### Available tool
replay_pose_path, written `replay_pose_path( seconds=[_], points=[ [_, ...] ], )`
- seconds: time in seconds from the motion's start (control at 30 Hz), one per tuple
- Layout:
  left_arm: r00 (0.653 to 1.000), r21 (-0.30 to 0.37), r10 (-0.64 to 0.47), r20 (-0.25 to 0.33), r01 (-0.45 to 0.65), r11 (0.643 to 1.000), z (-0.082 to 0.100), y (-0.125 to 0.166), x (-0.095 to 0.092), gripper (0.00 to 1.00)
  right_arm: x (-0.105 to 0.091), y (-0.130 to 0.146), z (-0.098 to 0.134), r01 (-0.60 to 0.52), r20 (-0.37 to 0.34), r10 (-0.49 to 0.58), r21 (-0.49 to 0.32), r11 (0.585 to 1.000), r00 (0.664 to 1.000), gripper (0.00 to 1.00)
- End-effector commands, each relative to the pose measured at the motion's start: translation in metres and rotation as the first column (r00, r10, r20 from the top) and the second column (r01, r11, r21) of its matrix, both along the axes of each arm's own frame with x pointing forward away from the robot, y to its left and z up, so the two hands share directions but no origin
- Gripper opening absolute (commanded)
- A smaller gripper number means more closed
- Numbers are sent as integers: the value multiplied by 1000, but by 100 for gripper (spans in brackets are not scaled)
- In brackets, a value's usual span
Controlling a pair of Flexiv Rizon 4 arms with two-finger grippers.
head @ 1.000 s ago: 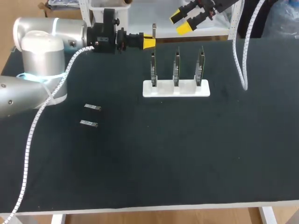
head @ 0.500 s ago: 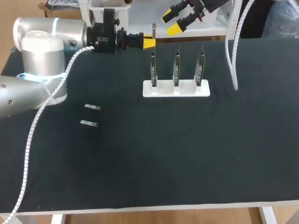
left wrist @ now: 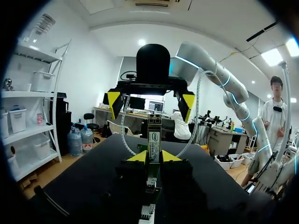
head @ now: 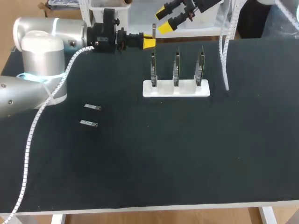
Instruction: Pick up the optical module with the left hand, and insert it into the network port with the right hand.
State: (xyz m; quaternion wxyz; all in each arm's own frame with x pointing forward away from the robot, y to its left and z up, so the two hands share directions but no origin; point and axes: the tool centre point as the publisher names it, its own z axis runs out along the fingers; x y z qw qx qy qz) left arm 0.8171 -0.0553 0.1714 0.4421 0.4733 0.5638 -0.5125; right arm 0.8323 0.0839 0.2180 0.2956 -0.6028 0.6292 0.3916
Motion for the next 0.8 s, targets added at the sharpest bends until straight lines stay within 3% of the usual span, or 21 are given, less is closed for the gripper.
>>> replay_pose_path(
  seconds=[0.03,0.8],
  points=[
    [1000,0,-1,0,1,1000,0,0,1,0,12,3,-1,-157,-105,159,26,987,982,100],
    [1000,0,-1,0,1,1000,0,0,1,0,10,20,-9,-188,-150,190,28,982,970,100]
  ],
)
